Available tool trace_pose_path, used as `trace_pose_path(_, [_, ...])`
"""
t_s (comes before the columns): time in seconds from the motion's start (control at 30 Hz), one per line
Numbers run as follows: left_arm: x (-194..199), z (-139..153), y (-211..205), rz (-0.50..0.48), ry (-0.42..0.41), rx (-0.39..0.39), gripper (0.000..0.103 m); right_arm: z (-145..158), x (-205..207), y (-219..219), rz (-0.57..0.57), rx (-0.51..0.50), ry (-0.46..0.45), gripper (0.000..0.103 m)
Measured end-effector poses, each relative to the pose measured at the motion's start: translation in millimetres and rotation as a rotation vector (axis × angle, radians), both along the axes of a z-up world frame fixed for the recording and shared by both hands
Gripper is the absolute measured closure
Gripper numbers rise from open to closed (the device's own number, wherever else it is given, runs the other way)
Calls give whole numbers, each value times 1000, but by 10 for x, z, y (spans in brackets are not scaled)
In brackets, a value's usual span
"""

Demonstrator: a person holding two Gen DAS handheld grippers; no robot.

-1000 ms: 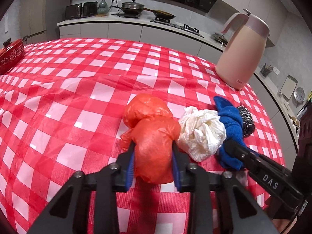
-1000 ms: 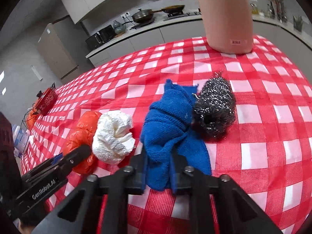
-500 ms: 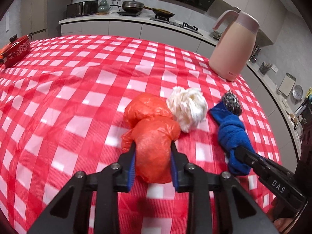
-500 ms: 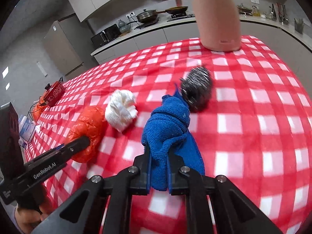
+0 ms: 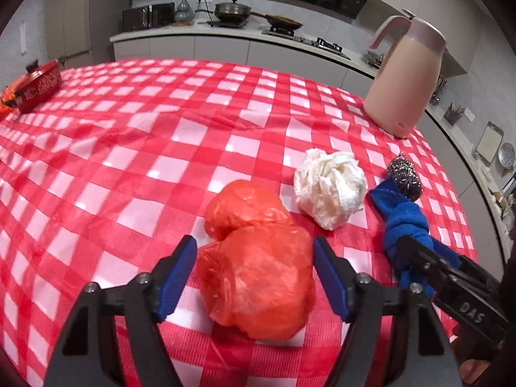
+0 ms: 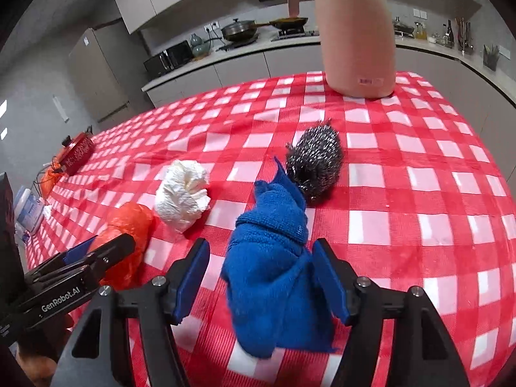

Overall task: Collect trash
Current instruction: 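Grasp the red plastic bag with the left tool while the right tool grasps the blue cloth, then carry the red bag and blue cloth over the black bin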

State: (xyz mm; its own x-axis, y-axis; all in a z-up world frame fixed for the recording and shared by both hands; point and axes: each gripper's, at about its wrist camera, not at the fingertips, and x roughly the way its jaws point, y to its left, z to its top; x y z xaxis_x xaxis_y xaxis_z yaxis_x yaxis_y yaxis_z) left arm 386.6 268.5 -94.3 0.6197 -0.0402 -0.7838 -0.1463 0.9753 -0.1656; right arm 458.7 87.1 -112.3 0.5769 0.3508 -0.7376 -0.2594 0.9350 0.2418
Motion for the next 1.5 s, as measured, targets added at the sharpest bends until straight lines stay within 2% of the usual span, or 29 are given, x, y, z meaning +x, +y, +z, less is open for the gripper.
trace_pose_path(0.03, [6,-25,12,0,4,-2,37,-26,18,15,-1,-3,6,44])
trace_pose_path(0.07, [4,-42,13,-6,7,-8,48,-47,28,23,-1,-3,13,55])
trace_pose_path(0.13, [-14,-77,7,-23,16,-28,59,-69,20,24,2,9,17,57])
trace_pose_path(0.23, [-75,-31,-34,-31,-2,-31,65,-59,-22,6,10,23,13,63])
trace_pose_path(0.53, [-318,294,-263,-44,-77,-21,65,239,-284,-219,22,85,-47,65])
trace_pose_path(0.83, [-539,523,-951,-117,-108,-22,65,462,-602,-917,-20,125,-78,65])
trace_pose_path(1.2, [-626,623,-2250,-329,-114,-56,65,624,-1093,-2337,-235,118,-104,65])
trace_pose_path(1.5, [-693,581,-3332,-551,-83,-83,65,550,-1603,-3452,-459,102,-93,65])
